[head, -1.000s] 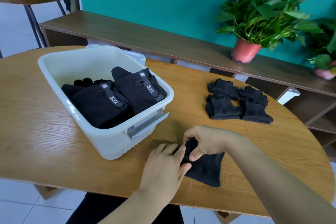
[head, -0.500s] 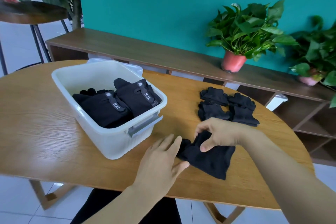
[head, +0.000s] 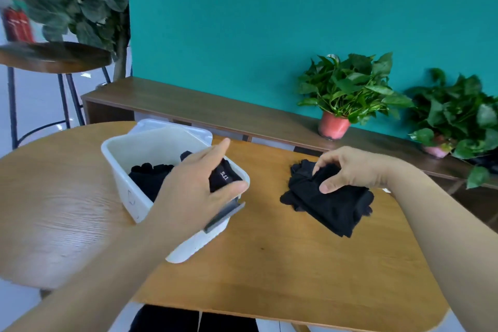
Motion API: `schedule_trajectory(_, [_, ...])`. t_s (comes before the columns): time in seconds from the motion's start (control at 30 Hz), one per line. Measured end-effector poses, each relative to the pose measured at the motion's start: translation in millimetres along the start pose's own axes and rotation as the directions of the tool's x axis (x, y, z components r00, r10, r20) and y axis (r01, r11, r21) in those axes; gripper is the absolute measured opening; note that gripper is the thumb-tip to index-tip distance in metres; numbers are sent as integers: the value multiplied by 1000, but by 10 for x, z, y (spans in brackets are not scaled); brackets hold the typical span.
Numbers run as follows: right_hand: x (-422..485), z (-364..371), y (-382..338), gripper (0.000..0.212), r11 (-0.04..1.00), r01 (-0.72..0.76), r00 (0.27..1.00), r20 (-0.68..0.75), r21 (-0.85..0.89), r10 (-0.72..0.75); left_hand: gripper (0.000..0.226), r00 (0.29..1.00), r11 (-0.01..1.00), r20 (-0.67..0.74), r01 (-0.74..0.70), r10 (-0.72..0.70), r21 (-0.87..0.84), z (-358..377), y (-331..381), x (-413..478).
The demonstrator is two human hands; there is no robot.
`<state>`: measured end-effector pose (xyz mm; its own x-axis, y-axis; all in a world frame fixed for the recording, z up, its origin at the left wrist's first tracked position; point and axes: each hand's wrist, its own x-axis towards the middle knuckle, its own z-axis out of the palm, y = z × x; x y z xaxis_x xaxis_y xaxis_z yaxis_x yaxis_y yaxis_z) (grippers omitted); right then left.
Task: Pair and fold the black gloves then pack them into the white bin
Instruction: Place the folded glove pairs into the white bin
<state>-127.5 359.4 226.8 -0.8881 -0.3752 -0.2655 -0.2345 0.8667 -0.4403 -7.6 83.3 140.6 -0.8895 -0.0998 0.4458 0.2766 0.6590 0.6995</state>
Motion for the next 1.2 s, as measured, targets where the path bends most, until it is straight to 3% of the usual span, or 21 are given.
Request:
schedule_trajectory(0.2, [366, -388, -459, 24, 997, 54, 997, -56, 46, -52, 101, 975, 963, -64, 220, -213, 155, -551, -624, 329])
schedule_trajectory(0.33, [730, -575, -850, 20, 992, 120, 991, -66, 27, -118, 154, 958, 923, 47, 261, -285, 282, -732, -889, 376])
schedule_trajectory(0.43, [1071, -599, -1179, 20, 984, 177, 984, -40, 17, -176, 167, 937, 897, 82, 297, -339, 327, -769, -1102, 373])
schedule_trajectory(0.63, [1816, -371, -1801, 25, 954, 289, 957, 46, -82, -286, 158, 907, 875, 138, 330, -398, 354, -837, -1401, 353])
schedule_trajectory(0.83, [2386, -29, -2198, 24, 903, 408, 909, 145, -133, -390, 149, 888, 892, 183, 369, -421, 261, -914, -1615, 351])
schedule_trajectory(1.2, [2620, 810, -2532, 30, 767, 627, 740, 410, -135, -533, 150, 912, 922, 178, 335, -369, 196, -904, -1779, 359])
